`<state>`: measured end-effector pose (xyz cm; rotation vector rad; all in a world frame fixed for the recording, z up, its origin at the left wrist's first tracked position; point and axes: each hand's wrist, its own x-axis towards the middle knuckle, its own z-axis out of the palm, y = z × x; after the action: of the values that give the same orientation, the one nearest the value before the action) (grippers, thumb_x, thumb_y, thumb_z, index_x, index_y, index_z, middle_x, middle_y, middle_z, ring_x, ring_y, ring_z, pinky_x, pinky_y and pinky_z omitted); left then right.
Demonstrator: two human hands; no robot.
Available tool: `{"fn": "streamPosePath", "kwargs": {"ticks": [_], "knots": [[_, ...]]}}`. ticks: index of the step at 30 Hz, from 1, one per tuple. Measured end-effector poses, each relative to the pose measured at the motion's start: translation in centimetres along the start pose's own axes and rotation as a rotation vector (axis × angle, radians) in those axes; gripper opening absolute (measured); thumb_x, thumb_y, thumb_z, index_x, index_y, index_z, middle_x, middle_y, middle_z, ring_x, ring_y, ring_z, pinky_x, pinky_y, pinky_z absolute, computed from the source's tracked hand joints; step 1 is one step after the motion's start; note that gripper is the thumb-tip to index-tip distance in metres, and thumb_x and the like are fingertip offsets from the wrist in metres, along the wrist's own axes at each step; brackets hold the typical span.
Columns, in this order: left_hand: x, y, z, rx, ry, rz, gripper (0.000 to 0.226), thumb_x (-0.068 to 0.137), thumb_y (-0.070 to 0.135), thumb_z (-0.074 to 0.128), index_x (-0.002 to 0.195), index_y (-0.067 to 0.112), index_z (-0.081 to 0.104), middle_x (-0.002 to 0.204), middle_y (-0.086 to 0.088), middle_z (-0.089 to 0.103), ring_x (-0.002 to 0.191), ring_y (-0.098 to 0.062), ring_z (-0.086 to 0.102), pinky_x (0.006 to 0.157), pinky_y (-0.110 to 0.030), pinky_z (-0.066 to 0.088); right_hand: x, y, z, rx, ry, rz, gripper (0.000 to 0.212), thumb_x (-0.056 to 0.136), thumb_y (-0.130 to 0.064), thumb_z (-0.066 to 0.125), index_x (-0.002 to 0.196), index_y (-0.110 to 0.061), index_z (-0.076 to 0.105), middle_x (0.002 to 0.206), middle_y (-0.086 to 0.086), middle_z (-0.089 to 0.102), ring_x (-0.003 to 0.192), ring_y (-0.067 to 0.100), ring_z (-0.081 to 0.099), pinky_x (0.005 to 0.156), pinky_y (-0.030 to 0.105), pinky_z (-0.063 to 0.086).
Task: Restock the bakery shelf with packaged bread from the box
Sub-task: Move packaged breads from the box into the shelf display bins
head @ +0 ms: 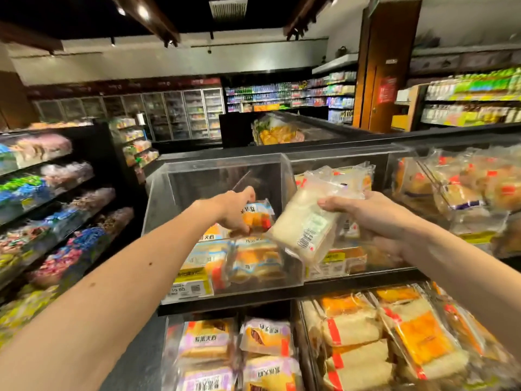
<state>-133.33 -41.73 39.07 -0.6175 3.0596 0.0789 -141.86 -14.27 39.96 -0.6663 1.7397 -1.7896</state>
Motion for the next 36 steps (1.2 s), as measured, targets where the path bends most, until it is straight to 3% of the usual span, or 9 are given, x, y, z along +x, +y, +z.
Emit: {"fn": "streamPosePath", "kwargs": {"ticks": [8, 15, 19, 23, 25, 28, 32, 34, 36], "knots": [[7.2, -0.1, 3.7, 0.158, -0.167, 0.061, 0.068, 0.072, 0.036, 0.086, 0.119, 0.018, 0.041, 0.117, -0.012, 0.062, 0.107, -0.034, 0.062, 0.089, -0.042, 0.050, 4.2, 0.3, -1.0, 0.064, -0.037, 0.086, 0.071, 0.070, -0.018, 0.084, 0.133, -0.013, 0.050, 0.110, 0.011, 0.073, 0.096, 0.027, 0.073, 0.072, 0.049, 0.061], [8.2, 0.2, 4.8, 0.173, -0.220, 0.111, 0.047, 0.089, 0.033, 0.070, 0.130, 0.014, 0.057, 0.131, -0.014, 0.049, 0.120, -0.034, 0.050, 0.101, -0.042, 0.045, 4.9, 0.2, -0.9, 0.081, -0.067, 0.098, 0.045, 0.081, -0.016, 0.076, 0.123, -0.016, 0.057, 0.101, 0.007, 0.076, 0.091, 0.020, 0.074, 0.068, 0.042, 0.062], [5.6, 0.9, 1.1, -0.499, 0.019, 0.009, 0.026, 0.099, 0.028, 0.052, 0.111, 0.015, 0.071, 0.112, -0.004, 0.070, 0.105, -0.023, 0.065, 0.085, -0.028, 0.049, 4.5, 0.1, -0.4, 0.065, -0.049, 0.076, 0.046, 0.079, -0.017, 0.078, 0.120, -0.016, 0.058, 0.101, 0.006, 0.076, 0.093, 0.022, 0.074, 0.073, 0.046, 0.061], [-0.3, 2.4, -2.4, -1.003, -0.171, 0.021, 0.070, 0.086, 0.075, 0.032, 0.104, 0.020, 0.071, 0.091, 0.004, 0.075, 0.078, -0.014, 0.070, 0.065, -0.027, 0.053, 4.0, -0.1, 0.7, 0.027, -0.058, 0.002, 0.043, 0.078, -0.015, 0.078, 0.117, -0.014, 0.060, 0.099, 0.005, 0.077, 0.091, 0.019, 0.074, 0.073, 0.044, 0.061], [-2.6, 3.0, -2.7, -0.967, -0.168, 0.172, 0.054, 0.079, 0.068, 0.050, 0.102, 0.022, 0.066, 0.086, 0.011, 0.072, 0.076, -0.008, 0.066, 0.064, -0.022, 0.049, 3.8, -0.2, 1.7, -0.009, -0.069, -0.043, 0.052, 0.073, -0.018, 0.082, 0.119, -0.012, 0.060, 0.102, 0.005, 0.076, 0.095, 0.021, 0.074, 0.079, 0.047, 0.060], [-3.8, 2.9, -2.1, -0.950, -0.073, 0.215, 0.050, 0.073, 0.044, 0.078, 0.115, 0.020, 0.063, 0.104, 0.007, 0.074, 0.097, -0.009, 0.070, 0.083, -0.029, 0.057, 3.5, -0.2, 3.4, -0.044, -0.087, -0.088, 0.060, 0.066, -0.021, 0.084, 0.120, -0.012, 0.060, 0.103, 0.005, 0.076, 0.097, 0.022, 0.073, 0.091, 0.049, 0.056], [-5.3, 1.4, -2.1, -0.992, 0.041, 0.180, 0.035, 0.080, 0.023, 0.080, 0.111, 0.013, 0.067, 0.103, -0.004, 0.075, 0.096, -0.014, 0.071, 0.088, -0.039, 0.058, 3.2, -0.5, 4.5, 0.055, -0.151, -0.049, 0.066, 0.071, -0.036, 0.083, 0.125, -0.012, 0.056, 0.113, 0.007, 0.073, 0.108, 0.025, 0.069, 0.091, 0.054, 0.055], [-6.2, 0.4, -2.2, -1.019, 0.115, 0.152, 0.030, 0.081, 0.019, 0.079, 0.106, 0.008, 0.067, 0.099, -0.008, 0.075, 0.089, -0.014, 0.071, 0.085, -0.041, 0.058, 3.1, -0.6, 4.7, 0.123, -0.187, -0.019, 0.048, 0.086, -0.039, 0.070, 0.124, -0.012, 0.058, 0.115, 0.010, 0.072, 0.111, 0.027, 0.067, 0.094, 0.055, 0.053], [-7.1, -0.6, -2.4, -1.042, 0.182, 0.127, 0.029, 0.083, 0.015, 0.078, 0.107, 0.005, 0.065, 0.100, -0.012, 0.074, 0.090, -0.017, 0.071, 0.085, -0.045, 0.057, 3.1, -0.7, 4.9, 0.148, -0.172, -0.017, 0.020, 0.100, -0.026, 0.050, 0.110, -0.014, 0.061, 0.096, 0.007, 0.076, 0.092, 0.019, 0.072, 0.081, 0.041, 0.060]]}}
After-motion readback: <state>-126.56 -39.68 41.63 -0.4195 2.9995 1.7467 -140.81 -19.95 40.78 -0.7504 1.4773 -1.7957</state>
